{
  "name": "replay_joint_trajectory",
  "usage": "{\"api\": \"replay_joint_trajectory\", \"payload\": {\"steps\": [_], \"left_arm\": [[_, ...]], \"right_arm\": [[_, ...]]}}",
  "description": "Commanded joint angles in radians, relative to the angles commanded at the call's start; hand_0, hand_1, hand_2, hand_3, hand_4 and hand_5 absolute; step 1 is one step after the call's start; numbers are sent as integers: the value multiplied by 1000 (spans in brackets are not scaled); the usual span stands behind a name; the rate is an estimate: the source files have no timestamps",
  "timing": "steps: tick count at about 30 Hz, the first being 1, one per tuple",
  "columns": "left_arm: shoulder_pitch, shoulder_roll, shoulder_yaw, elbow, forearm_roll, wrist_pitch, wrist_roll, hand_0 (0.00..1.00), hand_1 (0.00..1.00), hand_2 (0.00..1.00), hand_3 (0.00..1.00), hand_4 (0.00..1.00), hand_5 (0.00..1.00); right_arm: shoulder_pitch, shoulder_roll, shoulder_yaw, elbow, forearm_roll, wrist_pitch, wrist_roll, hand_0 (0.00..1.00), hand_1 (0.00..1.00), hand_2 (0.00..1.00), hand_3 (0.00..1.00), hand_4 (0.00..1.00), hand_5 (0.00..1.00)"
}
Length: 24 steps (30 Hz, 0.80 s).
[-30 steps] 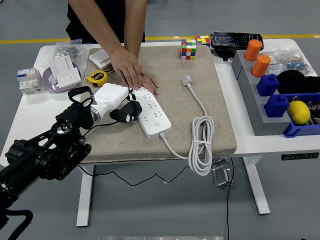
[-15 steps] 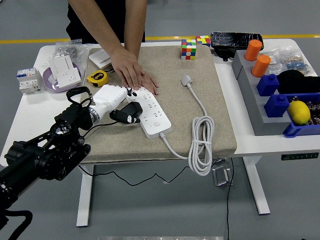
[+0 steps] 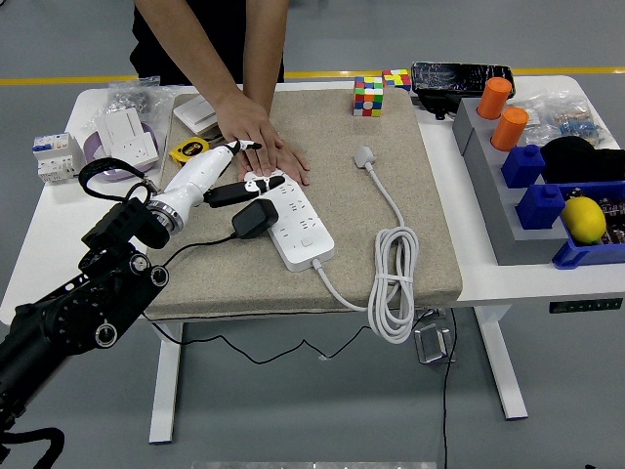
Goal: Pick up the plug,place it near the board,insert it into the board,press the button
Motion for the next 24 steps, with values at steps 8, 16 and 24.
{"api": "replay_joint_trajectory", "payload": {"steps": [8,16,24], "left_arm": [[158,55,-51,-289,-170,-108,189,998,998,995,982,998,998],[274,90,-85,-456,-174,-165,234,998,998,993,980,998,998],[290,93,-61,-439,-150,-188,237,998,998,992,976,998,998]], "right_arm": [[-6,4,15,-2,-2,0,1,879,796,768,758,998,756],[-8,4,25,-3,-3,0,1,879,796,769,758,998,758],[-8,4,23,-2,-3,0,2,881,796,769,759,998,761]]}}
